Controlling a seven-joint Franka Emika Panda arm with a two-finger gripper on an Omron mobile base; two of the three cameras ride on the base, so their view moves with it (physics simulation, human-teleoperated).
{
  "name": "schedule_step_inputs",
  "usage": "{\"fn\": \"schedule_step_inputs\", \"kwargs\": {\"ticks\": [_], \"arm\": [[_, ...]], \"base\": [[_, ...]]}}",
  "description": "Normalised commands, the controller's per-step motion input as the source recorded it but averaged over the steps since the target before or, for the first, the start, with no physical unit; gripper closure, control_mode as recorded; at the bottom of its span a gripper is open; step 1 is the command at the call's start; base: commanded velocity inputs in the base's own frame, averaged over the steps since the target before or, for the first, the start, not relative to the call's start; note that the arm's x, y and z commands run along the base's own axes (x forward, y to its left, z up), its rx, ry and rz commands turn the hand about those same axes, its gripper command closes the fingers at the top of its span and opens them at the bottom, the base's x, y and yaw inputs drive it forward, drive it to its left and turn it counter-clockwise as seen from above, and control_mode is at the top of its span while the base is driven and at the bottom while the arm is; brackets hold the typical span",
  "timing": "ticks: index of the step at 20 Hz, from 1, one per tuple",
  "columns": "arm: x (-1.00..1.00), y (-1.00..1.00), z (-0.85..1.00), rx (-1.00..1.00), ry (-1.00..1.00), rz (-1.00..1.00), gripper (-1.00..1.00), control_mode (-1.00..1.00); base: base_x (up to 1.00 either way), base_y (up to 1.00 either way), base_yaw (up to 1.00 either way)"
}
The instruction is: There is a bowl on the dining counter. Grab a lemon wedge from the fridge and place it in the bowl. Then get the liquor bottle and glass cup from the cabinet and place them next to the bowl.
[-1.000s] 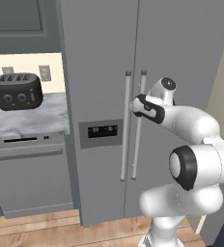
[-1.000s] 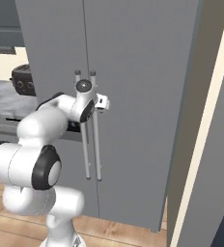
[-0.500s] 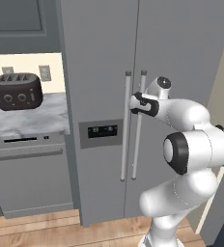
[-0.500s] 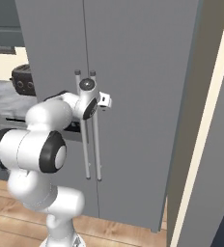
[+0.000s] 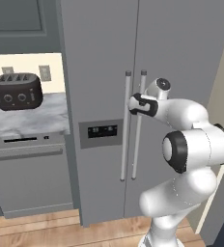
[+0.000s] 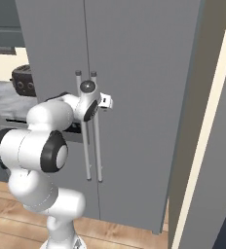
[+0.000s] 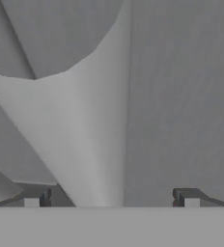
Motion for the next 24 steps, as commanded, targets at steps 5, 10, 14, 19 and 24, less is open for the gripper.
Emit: {"fn": "schedule_step_inputs", "kwargs": {"ticks": [5, 10, 14, 19, 24], "arm": [[0.26, 0.00, -0.20, 0.00, 0.00, 0.00, -1.00, -1.00], [0.35, 0.04, -0.23, 0.00, 0.00, 0.00, 1.00, -1.00], [0.44, 0.00, -0.20, 0.00, 0.00, 0.00, 1.00, -1.00], [0.26, 0.03, -0.19, -0.05, 0.00, 0.00, 1.00, -1.00], [-0.38, -0.15, -0.19, -0.02, -0.02, -0.01, 1.00, -1.00]], "base": [[0.00, 0.00, 0.00], [0.00, 0.00, 0.00], [0.00, 0.00, 0.00], [0.00, 0.00, 0.00], [0.00, 0.00, 0.00]]}}
